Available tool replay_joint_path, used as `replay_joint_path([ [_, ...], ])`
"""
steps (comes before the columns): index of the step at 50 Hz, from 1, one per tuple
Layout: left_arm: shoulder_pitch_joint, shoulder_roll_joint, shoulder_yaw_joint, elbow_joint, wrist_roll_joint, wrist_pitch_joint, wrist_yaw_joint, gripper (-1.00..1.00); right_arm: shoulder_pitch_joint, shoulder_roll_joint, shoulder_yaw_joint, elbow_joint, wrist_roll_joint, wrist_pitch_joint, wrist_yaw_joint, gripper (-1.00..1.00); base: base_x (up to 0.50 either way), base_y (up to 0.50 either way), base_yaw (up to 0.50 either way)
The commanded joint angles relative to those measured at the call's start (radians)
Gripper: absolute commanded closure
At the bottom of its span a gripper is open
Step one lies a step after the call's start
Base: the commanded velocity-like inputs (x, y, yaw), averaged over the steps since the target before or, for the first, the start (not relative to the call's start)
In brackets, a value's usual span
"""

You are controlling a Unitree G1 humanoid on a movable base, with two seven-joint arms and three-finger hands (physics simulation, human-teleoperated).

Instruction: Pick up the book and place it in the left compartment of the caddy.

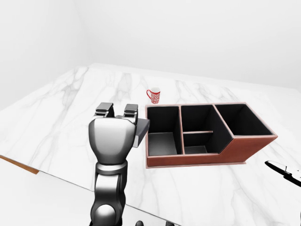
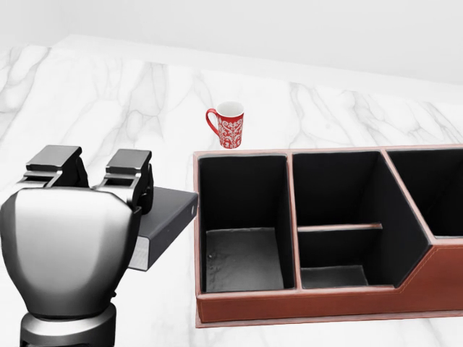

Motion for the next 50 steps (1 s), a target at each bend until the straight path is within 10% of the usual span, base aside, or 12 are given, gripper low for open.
replay_joint_path([
  [1,-0.011,-0.021,-0.068,0.027,0.043,0.0,0.065,1.0,0.0,0.003,-0.003,-0.011,-0.001,0.009,0.004,-1.0,0.0,0.0,0.0],
  [36,-0.01,-0.078,-0.266,0.081,0.176,0.0,0.046,1.0,-0.002,-0.001,-0.008,-0.01,0.014,0.014,-0.008,-1.0,0.0,0.0,0.0],
  [50,-0.044,-0.028,-0.351,0.105,0.184,0.0,0.013,1.0,-0.007,-0.005,-0.023,-0.032,0.031,0.014,-0.025,-1.0,0.0,0.0,0.0],
])
